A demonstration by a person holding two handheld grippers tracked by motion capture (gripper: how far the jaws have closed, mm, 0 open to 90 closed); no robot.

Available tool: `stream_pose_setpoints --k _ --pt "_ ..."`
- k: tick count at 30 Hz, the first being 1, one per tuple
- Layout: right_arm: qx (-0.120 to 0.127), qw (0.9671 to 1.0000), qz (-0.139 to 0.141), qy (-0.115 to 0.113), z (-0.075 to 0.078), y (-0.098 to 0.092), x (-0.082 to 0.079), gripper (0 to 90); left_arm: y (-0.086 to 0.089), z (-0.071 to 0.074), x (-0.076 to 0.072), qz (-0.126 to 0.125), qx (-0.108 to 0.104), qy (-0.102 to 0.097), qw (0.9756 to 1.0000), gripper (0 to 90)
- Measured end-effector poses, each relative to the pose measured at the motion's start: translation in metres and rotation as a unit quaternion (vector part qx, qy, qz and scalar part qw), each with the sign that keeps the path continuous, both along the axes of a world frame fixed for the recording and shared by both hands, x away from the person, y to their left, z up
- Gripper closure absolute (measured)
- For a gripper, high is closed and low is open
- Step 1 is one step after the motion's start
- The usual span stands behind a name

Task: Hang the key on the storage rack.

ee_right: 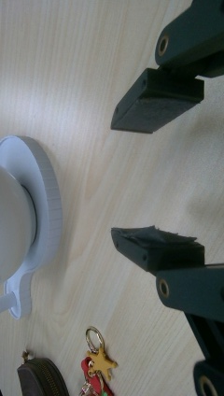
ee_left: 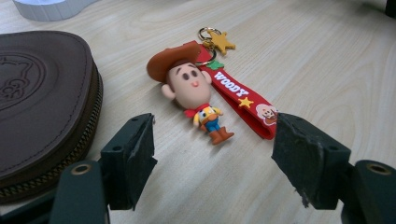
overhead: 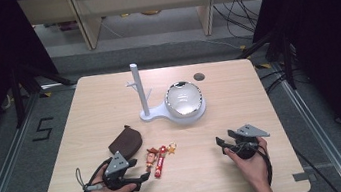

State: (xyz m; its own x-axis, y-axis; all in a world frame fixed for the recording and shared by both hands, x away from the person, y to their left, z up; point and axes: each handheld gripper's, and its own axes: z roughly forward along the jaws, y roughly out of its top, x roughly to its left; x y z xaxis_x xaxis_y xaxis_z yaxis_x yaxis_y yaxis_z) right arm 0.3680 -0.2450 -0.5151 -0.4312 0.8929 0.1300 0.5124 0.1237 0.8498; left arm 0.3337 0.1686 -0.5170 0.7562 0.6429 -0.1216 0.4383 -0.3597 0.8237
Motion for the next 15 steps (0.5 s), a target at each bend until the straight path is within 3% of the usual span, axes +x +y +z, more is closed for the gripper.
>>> stream_pose_setpoints --k 4,7,9,11,15 --pt "0.012 0.9998 -0.007 0.013 0.0006 0.0016 -0.0015 39.6 -0.0021 -0.0001 -0.0009 -0.001 -0.006 0.007 1.0 29.4" --pt "0.008 0.9999 -0.001 0.008 0.0001 0.0012 -0.0004 38.7 -0.003 0.0 -0.0007 0.004 -0.012 0.006 0.9999 29.7" --pt "-0.008 1.0 -0.001 0.005 -0.0009 0.0001 0.0019 38.9 -0.0012 0.0001 0.0011 0.003 -0.015 0.007 0.9999 29.9" --pt "0.003 0.9999 0.004 0.01 0.0 0.0004 0.0009 38.7 -0.0004 0.002 0.0019 0.007 -0.013 0.012 0.9998 30.3" --pt "0.003 0.9999 0.004 0.011 0.0002 0.0009 0.0005 38.1 0.0001 0.0046 0.0027 0.013 -0.022 0.01 0.9996 31.2"
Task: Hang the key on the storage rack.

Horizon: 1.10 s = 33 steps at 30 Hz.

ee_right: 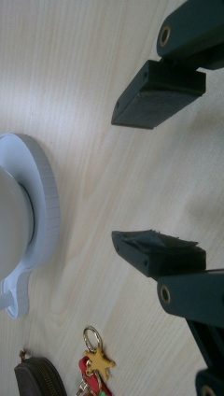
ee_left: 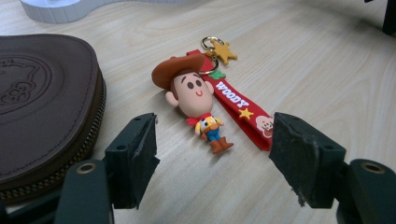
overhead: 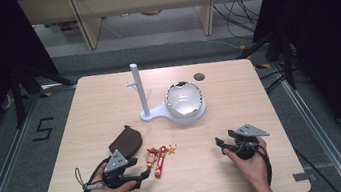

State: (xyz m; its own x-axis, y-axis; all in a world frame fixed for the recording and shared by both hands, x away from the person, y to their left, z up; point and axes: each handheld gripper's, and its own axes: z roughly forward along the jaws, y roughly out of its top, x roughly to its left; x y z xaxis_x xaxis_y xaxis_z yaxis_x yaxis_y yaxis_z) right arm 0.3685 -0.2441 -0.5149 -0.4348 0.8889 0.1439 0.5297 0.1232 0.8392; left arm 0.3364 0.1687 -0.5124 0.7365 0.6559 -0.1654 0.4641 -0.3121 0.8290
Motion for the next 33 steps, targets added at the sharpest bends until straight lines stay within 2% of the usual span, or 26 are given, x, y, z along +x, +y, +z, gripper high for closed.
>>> stream_pose_setpoints --k 2,5,6,9,11,12,13,14,16,18,22,23,24,25,26,27,28,29,32,33 --pt "-0.002 1.0 -0.004 0.006 0.001 0.0 -0.001 38.1 0.0 0.002 0.0 0.003 -0.008 0.002 1.0 31.9" --pt "-0.006 1.0 -0.002 0.001 0.001 0.0 0.0 38.1 0.0 0.004 -0.001 0.001 -0.007 0.003 1.0 32.6" --pt "-0.016 0.9998 -0.005 -0.005 0.0 0.0 0.001 38.2 0.001 0.005 -0.002 0.006 -0.008 0.003 0.9999 33.2" --pt "-0.006 0.9999 -0.01 0.007 0.001 0.0 0.0 38.3 0.002 0.006 -0.002 0.008 -0.006 0.004 0.9999 34.4" --pt "-0.003 1.0 -0.007 -0.002 0.0 0.0 0.001 38.4 0.002 0.007 -0.002 0.004 -0.01 0.003 0.9999 35.6" --pt "0.001 0.9999 -0.011 0.003 0.0 0.001 0.0 38.4 0.002 0.008 -0.001 0.001 -0.005 0.009 0.9999 36.1" --pt "-0.002 1.0 -0.008 0.003 0.0 0.001 0.0 38.5 0.001 0.008 0.0 0.0 -0.004 0.007 1.0 36.6" --pt "0.001 0.9997 -0.012 0.021 0.001 0.002 -0.002 38.5 0.0 0.008 0.002 0.003 -0.006 0.005 1.0 37.0" --pt "-0.006 1.0 -0.003 0.002 0.0 0.001 0.001 38.6 -0.002 0.011 0.005 0.001 -0.001 0.013 0.9999 37.8" --pt "-0.005 1.0 -0.004 0.002 0.0 0.001 0.002 38.5 -0.006 0.013 0.009 -0.002 -0.001 0.017 0.9999 38.5" --pt "-0.013 0.9999 -0.006 0.002 -0.001 0.0 0.003 38.4 -0.011 0.017 0.014 -0.007 0.026 0.024 0.9993 40.1" --pt "-0.009 1.0 -0.001 0.002 -0.001 -0.001 0.003 38.3 -0.012 0.019 0.016 -0.017 0.041 0.029 0.9986 40.3" --pt "-0.01 0.9998 -0.008 0.012 0.001 -0.001 0.001 38.3 -0.014 0.021 0.017 -0.015 0.045 0.031 0.9984 40.7" --pt "-0.002 0.9996 -0.013 0.025 0.001 0.001 -0.001 38.3 -0.015 0.024 0.019 -0.023 0.064 0.034 0.9971 41.0" --pt "-0.002 0.9996 -0.013 0.025 0.001 0.001 -0.001 38.3 -0.015 0.024 0.019 -0.023 0.064 0.034 0.9971 41.3" --pt "-0.001 0.9998 -0.008 0.016 0.0 0.001 0.001 38.3 -0.017 0.025 0.02 -0.024 0.071 0.036 0.9965 41.3" --pt "-0.013 0.9998 -0.007 0.011 0.0 0.001 0.002 38.2 -0.019 0.027 0.023 -0.026 0.08 0.041 0.9956 41.8" --pt "-0.01 0.9997 -0.01 0.018 0.0 0.002 0.001 38.1 -0.02 0.028 0.024 -0.027 0.086 0.046 0.9949 41.9" --pt "-0.01 0.9998 -0.008 0.017 0.0 0.002 0.001 38.0 -0.024 0.029 0.028 -0.029 0.096 0.054 0.9935 42.1" --pt "-0.003 0.9996 -0.01 0.027 0.001 0.002 0.0 38.0 -0.024 0.029 0.028 -0.027 0.097 0.057 0.9933 42.0"
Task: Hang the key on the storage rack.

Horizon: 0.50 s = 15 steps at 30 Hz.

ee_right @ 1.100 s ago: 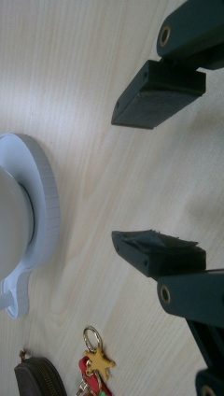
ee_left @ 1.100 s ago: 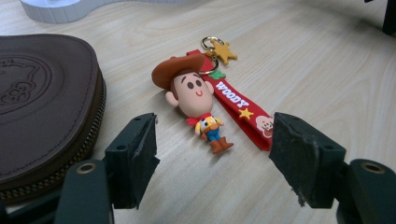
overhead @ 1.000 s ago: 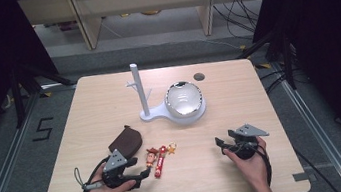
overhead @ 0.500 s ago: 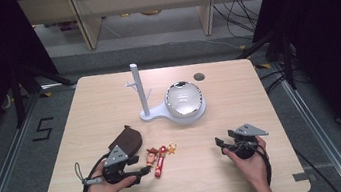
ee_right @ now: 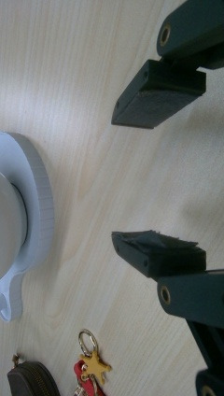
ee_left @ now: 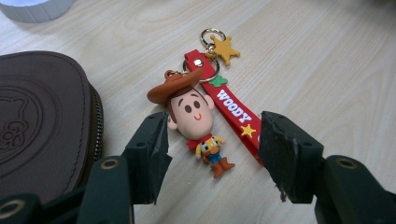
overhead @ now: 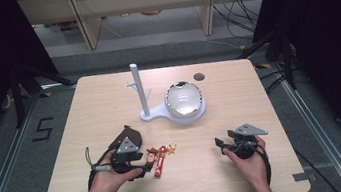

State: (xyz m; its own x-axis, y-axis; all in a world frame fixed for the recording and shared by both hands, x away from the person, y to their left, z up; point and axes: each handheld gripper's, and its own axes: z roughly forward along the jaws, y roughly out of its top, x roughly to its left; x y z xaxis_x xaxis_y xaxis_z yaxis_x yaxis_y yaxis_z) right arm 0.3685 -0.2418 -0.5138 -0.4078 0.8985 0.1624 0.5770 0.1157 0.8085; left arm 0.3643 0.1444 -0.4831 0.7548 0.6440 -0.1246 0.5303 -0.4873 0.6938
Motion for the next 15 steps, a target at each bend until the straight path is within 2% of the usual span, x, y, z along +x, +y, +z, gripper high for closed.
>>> stream_pose_setpoints --k 1,2,3,5,6,7,8,9,10,11,13,14,15 --pt "-0.001 0.9999 0.008 -0.013 -0.001 -0.001 0.002 37.9 0.0 0.0 0.0 -0.001 0.001 0.0 1.0 41.9" --pt "0.0 1.0 -0.001 0.001 0.0 -0.001 0.0 37.9 0.0 0.0 0.0 -0.001 0.001 0.0 1.0 41.9" --pt "0.0 1.0 -0.001 0.001 0.0 -0.001 0.0 37.9 0.001 0.001 0.0 -0.003 0.002 -0.002 1.0 41.9" --pt "-0.008 0.9999 0.008 -0.01 0.0 -0.002 0.002 37.8 0.007 0.004 0.001 0.002 0.001 -0.004 1.0 41.9" --pt "-0.002 0.9998 0.01 -0.018 -0.002 -0.002 0.003 37.9 0.007 0.004 0.001 0.002 0.001 -0.004 1.0 42.0" --pt "-0.011 0.9997 0.007 -0.019 -0.002 -0.002 0.004 37.8 0.014 0.008 0.003 0.01 0.002 -0.009 0.9999 42.0" --pt "-0.008 0.9998 0.01 -0.014 -0.001 -0.002 0.003 37.9 0.018 0.01 0.005 0.016 0.004 -0.012 0.9998 41.8" --pt "-0.008 0.9999 0.009 -0.012 -0.001 -0.001 0.003 37.8 0.022 0.012 0.007 0.022 0.009 -0.015 0.9996 41.5" --pt "-0.007 0.9997 0.01 -0.02 -0.003 -0.001 0.004 37.8 0.025 0.013 0.01 0.027 0.017 -0.015 0.9994 40.9" --pt "-0.007 0.9997 0.01 -0.02 -0.003 -0.001 0.004 37.8 0.025 0.013 0.01 0.027 0.017 -0.015 0.9994 40.0" --pt "-0.001 0.9998 0.012 -0.013 -0.002 -0.001 0.003 37.8 0.037 0.017 0.022 0.044 0.047 -0.025 0.9976 38.9" --pt "0.001 1.0 0.005 -0.003 -0.001 0.0 0.001 37.7 0.041 0.018 0.027 0.049 0.063 -0.026 0.9965 37.8" --pt "0.0 1.0 0.006 -0.006 -0.001 0.0 0.002 37.7 0.041 0.018 0.027 0.049 0.063 -0.026 0.9965 37.0"
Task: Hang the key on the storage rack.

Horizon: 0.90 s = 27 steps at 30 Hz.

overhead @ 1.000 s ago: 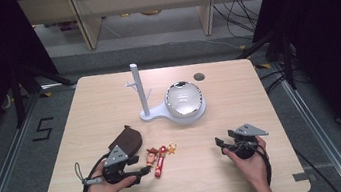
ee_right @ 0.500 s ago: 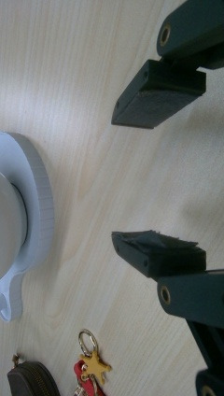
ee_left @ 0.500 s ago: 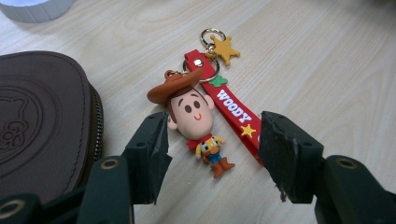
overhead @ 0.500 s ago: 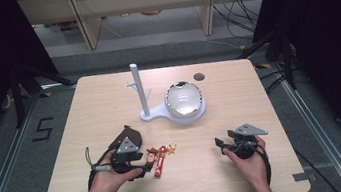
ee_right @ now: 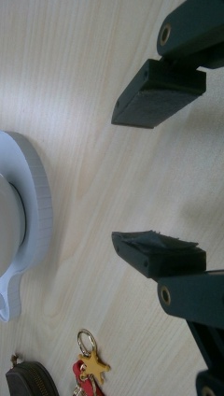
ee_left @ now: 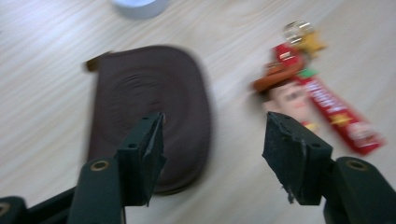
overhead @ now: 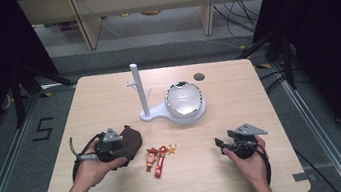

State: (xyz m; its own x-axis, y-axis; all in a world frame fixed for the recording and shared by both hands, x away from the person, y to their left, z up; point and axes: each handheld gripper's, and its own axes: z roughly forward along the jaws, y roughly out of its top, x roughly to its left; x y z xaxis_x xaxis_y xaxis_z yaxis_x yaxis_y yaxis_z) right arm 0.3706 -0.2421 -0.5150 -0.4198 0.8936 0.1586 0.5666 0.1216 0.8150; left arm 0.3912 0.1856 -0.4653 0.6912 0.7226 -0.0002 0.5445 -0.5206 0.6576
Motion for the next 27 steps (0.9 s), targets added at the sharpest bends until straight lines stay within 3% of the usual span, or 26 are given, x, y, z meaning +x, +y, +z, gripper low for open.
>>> stream_pose_setpoints --k 1,2,3,8,9,10,11,12,13,16,18,26,27 --pt "-0.006 1.0 0.005 -0.006 0.0 -0.001 0.001 37.7 0.009 0.002 0.011 0.013 0.011 0.005 0.9998 36.7" --pt "-0.006 0.9999 0.005 -0.006 0.0 -0.001 0.001 37.6 0.009 0.002 0.011 0.013 0.011 0.005 0.9998 35.8" --pt "-0.005 1.0 0.004 -0.004 0.0 -0.001 0.001 37.6 0.019 0.005 0.022 0.014 0.034 0.023 0.9991 34.7" --pt "0.005 1.0 0.001 0.001 -0.001 0.001 0.001 37.5 0.029 0.005 0.042 0.03 0.039 0.061 0.997 32.3" --pt "0.005 1.0 0.001 0.001 -0.001 0.001 0.001 37.5 0.029 0.005 0.042 0.03 0.039 0.061 0.997 31.7" --pt "-0.009 0.9999 0.006 -0.004 0.0 -0.001 0.002 37.4 0.03 0.002 0.049 0.035 0.041 0.084 0.995 30.2" --pt "-0.011 0.9999 0.006 -0.006 0.0 -0.001 0.002 37.4 0.03 0.0 0.052 0.033 0.041 0.092 0.9944 29.6" --pt "0.0 0.9999 -0.004 0.01 0.001 0.001 -0.001 37.3 0.03 -0.002 0.055 0.027 0.043 0.1 0.9937 29.6" --pt "0.001 1.0 0.004 -0.002 -0.001 0.001 0.001 37.2 0.03 -0.004 0.057 0.035 0.032 0.105 0.9933 29.6" --pt "0.001 1.0 0.005 -0.002 -0.001 0.001 0.001 37.1 0.032 -0.006 0.061 0.034 0.035 0.12 0.9916 29.2" --pt "-0.004 0.9999 0.007 -0.01 -0.001 -0.001 0.003 37.1 0.035 -0.009 0.065 0.038 0.023 0.137 0.9895 28.3" --pt "-0.013 0.9999 0.005 0.006 0.001 0.0 0.001 36.7 0.04 -0.013 0.07 0.045 -0.001 0.164 0.9854 28.2" --pt "-0.014 0.9999 0.004 0.006 0.001 0.001 0.001 36.6 0.044 -0.015 0.072 0.046 -0.008 0.179 0.9827 28.2"
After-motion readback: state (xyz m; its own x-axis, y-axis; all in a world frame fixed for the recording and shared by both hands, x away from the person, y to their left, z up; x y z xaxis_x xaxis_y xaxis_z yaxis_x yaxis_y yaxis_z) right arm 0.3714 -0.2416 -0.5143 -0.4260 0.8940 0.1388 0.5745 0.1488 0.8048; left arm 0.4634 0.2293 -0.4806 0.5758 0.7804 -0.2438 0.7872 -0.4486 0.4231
